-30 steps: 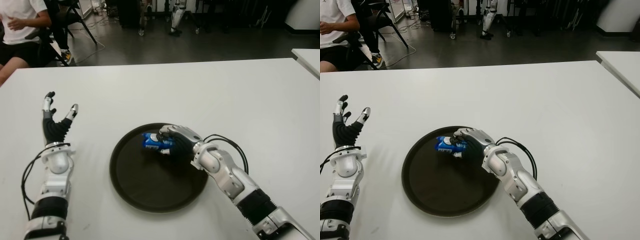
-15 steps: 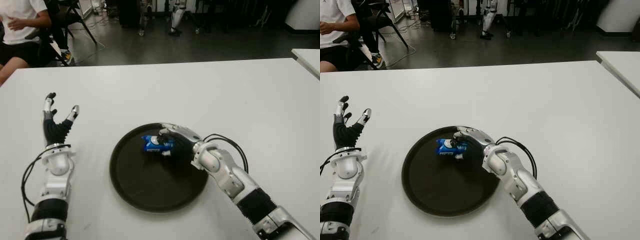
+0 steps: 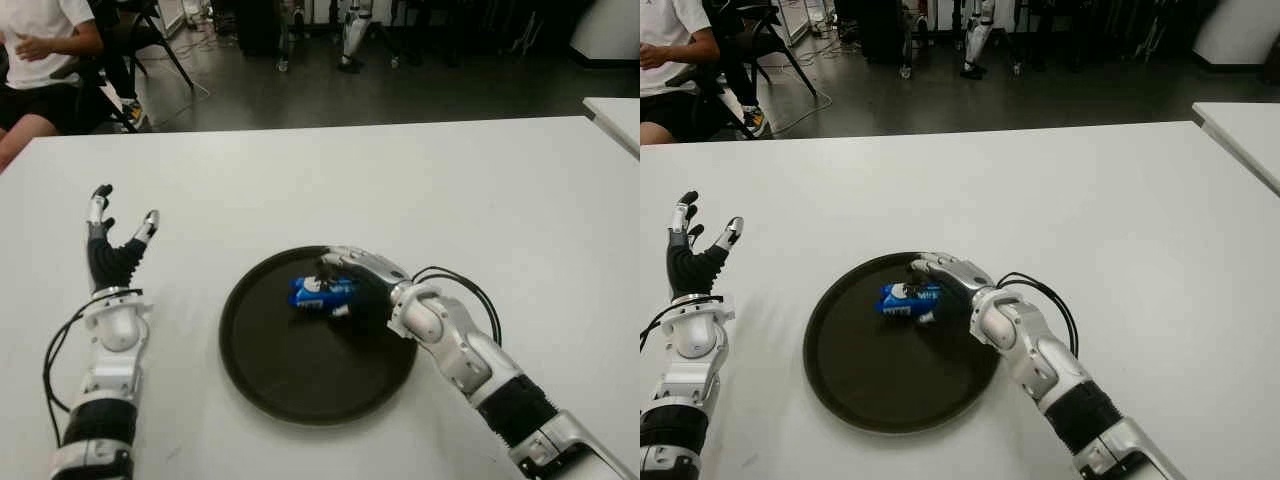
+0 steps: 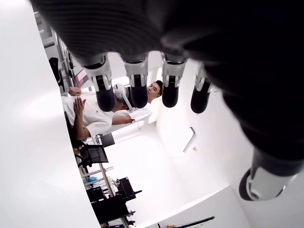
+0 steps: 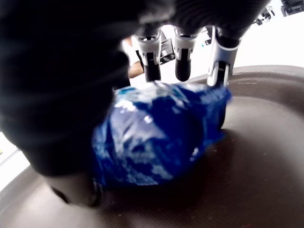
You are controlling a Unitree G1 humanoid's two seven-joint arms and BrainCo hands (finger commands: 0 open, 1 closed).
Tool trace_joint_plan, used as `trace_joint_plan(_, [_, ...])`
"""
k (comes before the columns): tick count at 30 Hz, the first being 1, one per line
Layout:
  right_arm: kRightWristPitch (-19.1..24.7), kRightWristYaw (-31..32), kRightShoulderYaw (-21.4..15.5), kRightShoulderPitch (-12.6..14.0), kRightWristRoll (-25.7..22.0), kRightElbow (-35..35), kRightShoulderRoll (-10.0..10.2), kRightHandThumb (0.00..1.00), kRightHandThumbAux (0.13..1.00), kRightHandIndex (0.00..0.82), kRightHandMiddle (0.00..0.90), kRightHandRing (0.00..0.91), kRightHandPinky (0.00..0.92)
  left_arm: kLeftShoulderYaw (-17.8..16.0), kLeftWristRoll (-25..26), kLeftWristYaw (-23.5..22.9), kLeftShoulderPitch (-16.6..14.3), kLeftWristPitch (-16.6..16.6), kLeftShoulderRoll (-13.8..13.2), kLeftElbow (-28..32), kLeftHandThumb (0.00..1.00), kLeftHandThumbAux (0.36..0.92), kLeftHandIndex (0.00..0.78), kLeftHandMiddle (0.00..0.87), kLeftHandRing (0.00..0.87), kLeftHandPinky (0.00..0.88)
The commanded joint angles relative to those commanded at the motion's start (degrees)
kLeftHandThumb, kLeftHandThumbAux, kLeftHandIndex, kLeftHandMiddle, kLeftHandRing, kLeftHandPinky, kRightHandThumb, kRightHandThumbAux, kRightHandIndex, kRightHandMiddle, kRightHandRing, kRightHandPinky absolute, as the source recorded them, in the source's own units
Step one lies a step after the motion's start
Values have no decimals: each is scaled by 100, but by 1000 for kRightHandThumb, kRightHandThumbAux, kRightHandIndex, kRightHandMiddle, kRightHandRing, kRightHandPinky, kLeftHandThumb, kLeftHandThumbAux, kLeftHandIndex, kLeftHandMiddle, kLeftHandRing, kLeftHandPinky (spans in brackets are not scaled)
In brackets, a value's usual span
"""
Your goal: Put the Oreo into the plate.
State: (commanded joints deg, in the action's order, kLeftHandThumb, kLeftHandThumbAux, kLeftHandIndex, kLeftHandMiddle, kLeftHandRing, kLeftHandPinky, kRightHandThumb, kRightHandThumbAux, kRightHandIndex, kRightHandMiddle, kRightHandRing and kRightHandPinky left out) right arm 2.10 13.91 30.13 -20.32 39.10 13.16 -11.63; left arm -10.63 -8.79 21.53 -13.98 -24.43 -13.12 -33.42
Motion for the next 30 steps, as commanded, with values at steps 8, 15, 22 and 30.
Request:
trace_joint_plan(8, [-8,33,-27,-7,-62,27,5,300,780,0,0,0,53,-3,5,-5,1,7,-5,-3,0,595,16,0,0,0])
trace_joint_plan(15, [-45,-105,-53,-4,-72,106,48,301,783,0,0,0,42,-7,15,-12,-29,1,-21,-49,0,595,16,0,0,0])
trace_joint_plan(22, [-10,-82,-59,-20,-83,104,52,267,781,0,0,0,33,-11,21,-16,-48,-6,-31,-84,0,595,16,0,0,0])
trace_joint_plan(30, [3,-74,-69,-50,-86,139,53,306,797,0,0,0,46,-14,25,-20,-65,-7,-39,-108,0,595,16,0,0,0])
